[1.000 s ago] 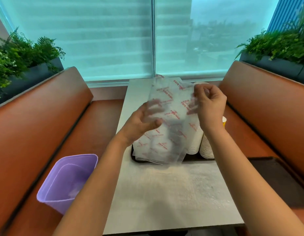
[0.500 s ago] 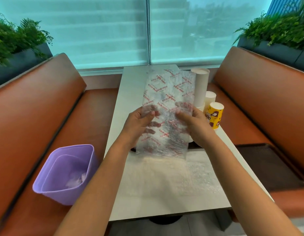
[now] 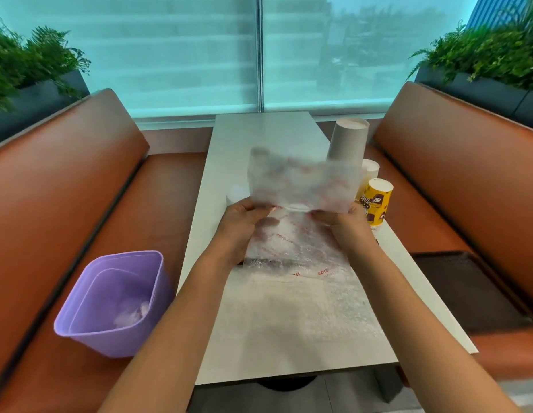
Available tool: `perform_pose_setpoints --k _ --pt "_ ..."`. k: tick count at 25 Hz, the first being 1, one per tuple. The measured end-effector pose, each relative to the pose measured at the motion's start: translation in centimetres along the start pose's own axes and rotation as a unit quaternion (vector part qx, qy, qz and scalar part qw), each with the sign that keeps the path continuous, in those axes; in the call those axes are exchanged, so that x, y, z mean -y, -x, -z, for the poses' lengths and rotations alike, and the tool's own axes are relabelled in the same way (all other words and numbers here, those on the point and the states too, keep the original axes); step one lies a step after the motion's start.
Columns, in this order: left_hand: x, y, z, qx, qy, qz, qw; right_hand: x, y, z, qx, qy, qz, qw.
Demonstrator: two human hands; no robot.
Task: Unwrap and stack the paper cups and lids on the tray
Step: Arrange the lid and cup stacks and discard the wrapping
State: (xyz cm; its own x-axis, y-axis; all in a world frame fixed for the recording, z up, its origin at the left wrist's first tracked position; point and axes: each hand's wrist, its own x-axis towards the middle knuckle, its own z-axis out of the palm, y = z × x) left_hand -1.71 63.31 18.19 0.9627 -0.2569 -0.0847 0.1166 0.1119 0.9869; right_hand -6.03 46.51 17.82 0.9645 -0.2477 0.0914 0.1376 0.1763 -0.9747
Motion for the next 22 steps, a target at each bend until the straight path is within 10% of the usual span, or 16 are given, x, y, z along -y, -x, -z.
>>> perform_pose_setpoints --k 7,11,15,22 --pt "0.3 -0.2 0.9 0.071 0.200 0.154 0.965 -1.7 -1.3 1.6 0.007 0.006 0.044 0.999" --pt "0.6 0.0 0.5 0.092 0.036 0.127 0.987 -1.7 -1.1 1.6 -0.027 0.050 0.067 0.996" --pt "1.4 -0.7 0.3 -0.004 -0.024 0.064 0.998 -1.0 -0.2 2.2 0.060 -0.162 -0.115 0.978" --pt "1.5 -0.1 -0.4 0.088 -0.033 0.103 0.990 -2.7 -0.8 2.5 -0.023 0.035 -0.051 0.998"
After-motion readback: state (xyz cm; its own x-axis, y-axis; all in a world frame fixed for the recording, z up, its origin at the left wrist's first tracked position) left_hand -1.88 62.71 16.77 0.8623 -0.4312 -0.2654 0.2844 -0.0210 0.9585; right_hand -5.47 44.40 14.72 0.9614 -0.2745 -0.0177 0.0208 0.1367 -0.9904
